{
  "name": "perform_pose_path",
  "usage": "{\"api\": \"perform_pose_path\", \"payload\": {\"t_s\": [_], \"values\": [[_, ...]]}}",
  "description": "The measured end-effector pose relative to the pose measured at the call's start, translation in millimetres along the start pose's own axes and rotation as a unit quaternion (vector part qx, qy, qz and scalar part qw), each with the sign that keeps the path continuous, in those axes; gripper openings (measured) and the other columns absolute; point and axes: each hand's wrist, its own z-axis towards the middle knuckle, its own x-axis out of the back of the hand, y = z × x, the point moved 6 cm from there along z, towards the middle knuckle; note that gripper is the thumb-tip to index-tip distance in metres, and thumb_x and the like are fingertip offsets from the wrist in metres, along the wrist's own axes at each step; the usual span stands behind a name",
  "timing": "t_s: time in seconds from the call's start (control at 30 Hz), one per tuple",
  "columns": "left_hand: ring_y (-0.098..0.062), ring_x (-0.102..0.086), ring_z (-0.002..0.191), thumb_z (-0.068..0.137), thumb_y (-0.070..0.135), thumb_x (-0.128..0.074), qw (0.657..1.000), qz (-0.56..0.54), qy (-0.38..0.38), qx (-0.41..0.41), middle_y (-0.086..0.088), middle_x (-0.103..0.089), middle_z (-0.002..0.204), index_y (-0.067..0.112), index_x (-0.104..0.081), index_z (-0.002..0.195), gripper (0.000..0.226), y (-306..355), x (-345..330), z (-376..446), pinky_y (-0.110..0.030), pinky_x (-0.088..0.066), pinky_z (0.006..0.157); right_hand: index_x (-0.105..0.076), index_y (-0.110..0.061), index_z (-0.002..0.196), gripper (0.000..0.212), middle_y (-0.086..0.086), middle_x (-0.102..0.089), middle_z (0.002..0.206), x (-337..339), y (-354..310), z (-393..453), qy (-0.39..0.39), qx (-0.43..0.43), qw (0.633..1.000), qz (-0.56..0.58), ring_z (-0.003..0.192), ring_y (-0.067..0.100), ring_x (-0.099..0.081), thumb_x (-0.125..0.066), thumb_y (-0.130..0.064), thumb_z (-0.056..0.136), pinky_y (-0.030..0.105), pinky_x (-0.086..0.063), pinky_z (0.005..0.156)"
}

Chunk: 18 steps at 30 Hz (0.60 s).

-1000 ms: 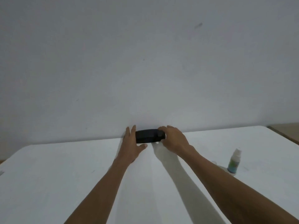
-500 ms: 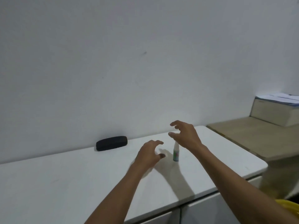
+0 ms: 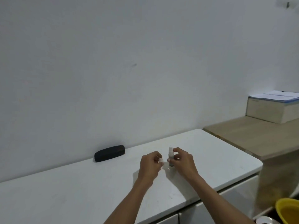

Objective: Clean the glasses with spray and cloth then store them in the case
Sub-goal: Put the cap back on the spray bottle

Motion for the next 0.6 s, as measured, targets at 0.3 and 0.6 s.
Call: {"api": "perform_pose_path", "payload": {"t_s": [0.3, 0.6], "values": [[-0.007, -0.073, 0.078, 0.079, 0.005, -0.080, 0.991, -0.094, 0.032, -0.093, 0.002, -0.076, 0.082, 0.013, -0.076, 0.089, 0.013, 60, 7, 25, -0.018, -0.057, 0.076, -0.072, -0.028, 0.101, 0.016, -0.007, -0.078, 0.078, -4, 6, 6, -0.006, 0.009, 1.000, 0.002, 0.074, 0.001, -0.075, -0.077, -0.022, 0.087, 0.030, -0.058, 0.080], [-0.007, -0.071, 0.078, 0.081, 0.005, -0.075, 0.994, -0.056, -0.011, -0.097, 0.003, -0.075, 0.084, 0.020, -0.075, 0.090, 0.017, 51, -12, 23, -0.022, -0.058, 0.072, -0.074, -0.029, 0.098, 0.017, -0.003, -0.080, 0.078, -4, 7, 8, -0.006, 0.015, 1.000, 0.009, 0.073, 0.005, -0.076, -0.078, -0.017, 0.086, 0.029, -0.058, 0.078]]}}
